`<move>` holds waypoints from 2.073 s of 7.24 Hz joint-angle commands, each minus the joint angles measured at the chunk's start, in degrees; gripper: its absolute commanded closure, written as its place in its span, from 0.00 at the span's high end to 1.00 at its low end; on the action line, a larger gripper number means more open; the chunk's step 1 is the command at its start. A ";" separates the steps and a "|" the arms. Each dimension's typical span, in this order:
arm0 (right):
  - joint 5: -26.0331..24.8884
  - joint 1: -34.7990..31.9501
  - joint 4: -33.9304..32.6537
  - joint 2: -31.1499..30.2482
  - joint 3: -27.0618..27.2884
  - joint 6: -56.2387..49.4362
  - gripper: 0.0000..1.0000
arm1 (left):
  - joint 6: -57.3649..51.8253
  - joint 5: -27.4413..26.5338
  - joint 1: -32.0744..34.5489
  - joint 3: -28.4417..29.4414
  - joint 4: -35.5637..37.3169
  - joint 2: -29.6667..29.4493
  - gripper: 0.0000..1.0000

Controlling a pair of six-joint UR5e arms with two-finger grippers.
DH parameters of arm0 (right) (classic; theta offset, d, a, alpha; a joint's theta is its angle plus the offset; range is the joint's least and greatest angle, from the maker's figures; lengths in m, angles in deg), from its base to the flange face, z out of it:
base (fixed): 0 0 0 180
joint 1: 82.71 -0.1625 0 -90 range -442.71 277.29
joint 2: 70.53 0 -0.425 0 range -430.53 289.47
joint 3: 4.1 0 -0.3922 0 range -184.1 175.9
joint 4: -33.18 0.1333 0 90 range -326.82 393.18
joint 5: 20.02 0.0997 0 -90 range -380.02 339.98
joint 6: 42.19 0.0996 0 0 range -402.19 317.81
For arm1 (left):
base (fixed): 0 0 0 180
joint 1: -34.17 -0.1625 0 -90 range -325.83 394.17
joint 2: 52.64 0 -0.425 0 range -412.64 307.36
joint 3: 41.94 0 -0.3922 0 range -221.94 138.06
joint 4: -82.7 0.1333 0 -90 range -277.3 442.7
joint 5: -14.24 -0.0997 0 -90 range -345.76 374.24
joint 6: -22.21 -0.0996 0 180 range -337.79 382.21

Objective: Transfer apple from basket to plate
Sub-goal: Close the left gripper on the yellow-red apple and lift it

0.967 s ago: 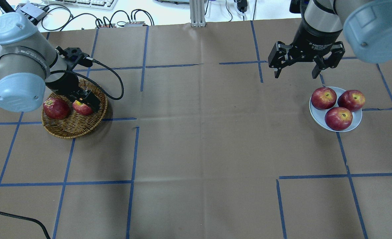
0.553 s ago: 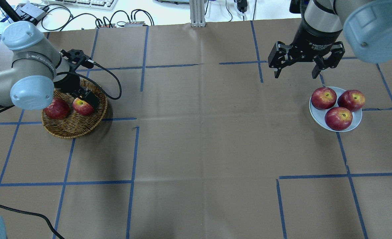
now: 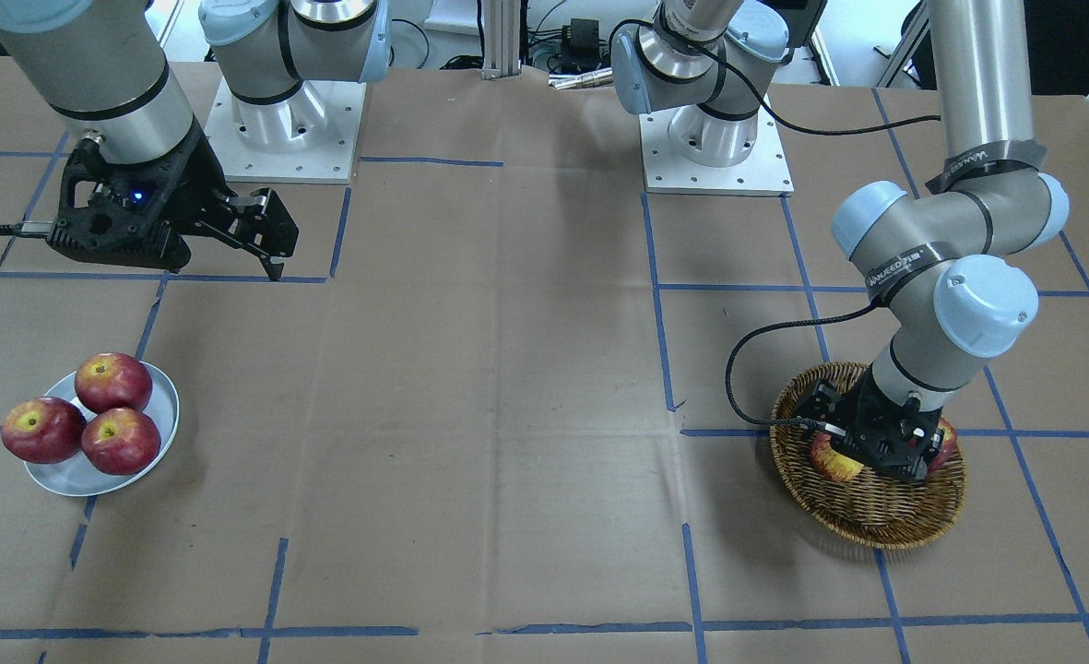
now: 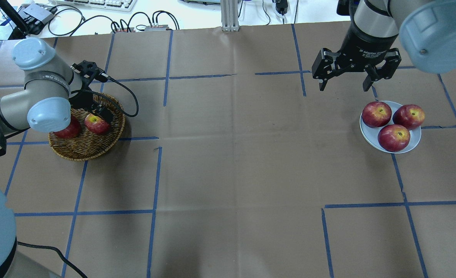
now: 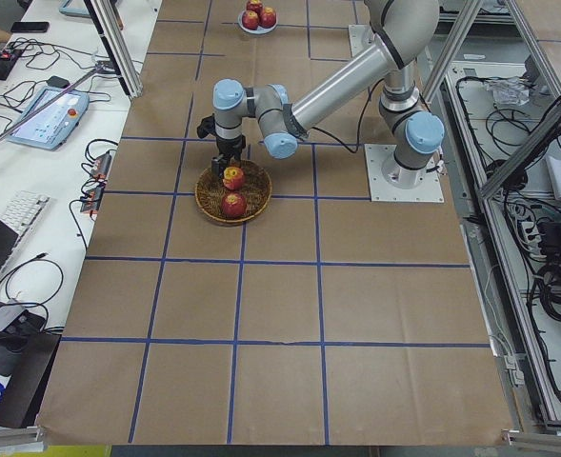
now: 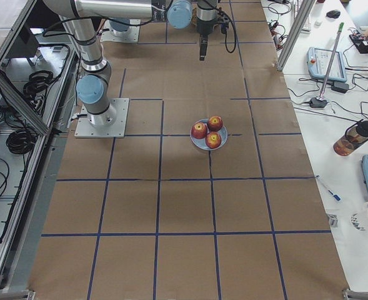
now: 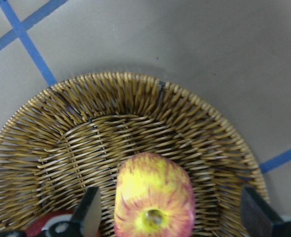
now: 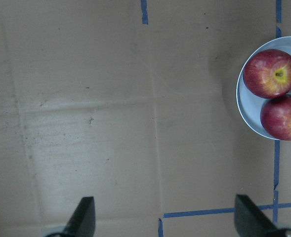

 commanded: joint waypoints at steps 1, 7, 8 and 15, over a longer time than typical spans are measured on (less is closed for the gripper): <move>0.02 0.00 0.00 0.00 0.00 0.00 1.00 | -0.16 -0.11 -0.19 0.19 0.30 -2.37 0.99; 0.02 0.00 0.00 0.00 0.09 0.00 1.00 | 0.02 -2.57 -2.39 0.10 0.21 -4.93 0.83; 0.02 0.00 0.00 0.00 0.00 0.00 1.00 | 0.11 -2.65 -2.39 -0.42 0.21 -4.41 0.67; 0.28 0.00 0.00 0.00 0.09 0.00 1.00 | 23.30 -2.21 12.06 0.27 -5.31 4.19 0.43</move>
